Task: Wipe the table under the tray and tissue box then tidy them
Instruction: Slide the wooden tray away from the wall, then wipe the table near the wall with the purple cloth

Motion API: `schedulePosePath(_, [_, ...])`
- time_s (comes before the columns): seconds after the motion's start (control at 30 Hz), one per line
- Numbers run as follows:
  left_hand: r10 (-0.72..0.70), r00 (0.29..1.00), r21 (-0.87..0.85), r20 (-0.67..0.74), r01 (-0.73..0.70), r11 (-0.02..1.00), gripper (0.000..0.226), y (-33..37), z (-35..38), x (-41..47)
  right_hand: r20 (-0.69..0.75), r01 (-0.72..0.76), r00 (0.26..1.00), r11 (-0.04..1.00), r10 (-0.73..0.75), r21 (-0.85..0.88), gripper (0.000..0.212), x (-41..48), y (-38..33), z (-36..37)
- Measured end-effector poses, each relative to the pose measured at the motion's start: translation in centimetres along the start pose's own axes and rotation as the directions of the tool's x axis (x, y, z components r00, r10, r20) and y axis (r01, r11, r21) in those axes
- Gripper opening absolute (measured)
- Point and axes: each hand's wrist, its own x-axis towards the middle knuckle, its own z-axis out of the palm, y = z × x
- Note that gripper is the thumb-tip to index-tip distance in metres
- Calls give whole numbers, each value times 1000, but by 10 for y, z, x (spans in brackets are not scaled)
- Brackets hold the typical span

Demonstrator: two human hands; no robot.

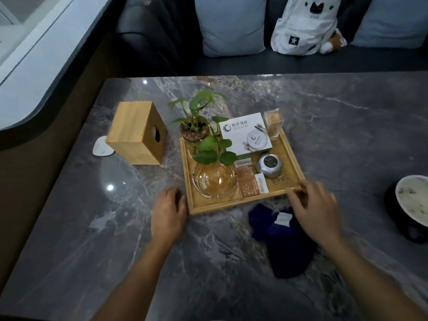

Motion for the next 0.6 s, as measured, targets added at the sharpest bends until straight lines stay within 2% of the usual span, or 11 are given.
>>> schedulePosePath(0.1, [30, 999, 122, -18, -28, 992, 50, -8, 11, -26, 86, 146, 985, 989, -147, 15, 58, -29, 7, 6])
schedulePosePath(0.17, [82, 996, 239, -16, -76, 968, 63, -11, 19, -39, 162, 286, 948, 956, -274, -58, 76, -45, 16, 15])
schedulePosePath(0.23, [90, 996, 276, -15, -82, 958, 66, -13, 23, -42, 261, 409, 896, 896, -359, -171, 83, -55, 27, 25])
schedulePosePath(0.33, [87, 996, 312, -14, -78, 947, 66, -13, 24, -40, 259, 493, 862, 842, -436, -220, 81, -61, 36, 36])
schedulePosePath(0.5, [100, 995, 332, 8, -97, 938, 68, -9, 21, -43, 91, 464, 886, 868, -455, -175, 57, -65, 26, 47])
schedulePosePath(0.6, [101, 994, 290, 42, -109, 951, 72, -5, 15, -41, 51, 443, 897, 887, -440, -129, 57, -66, 27, 53])
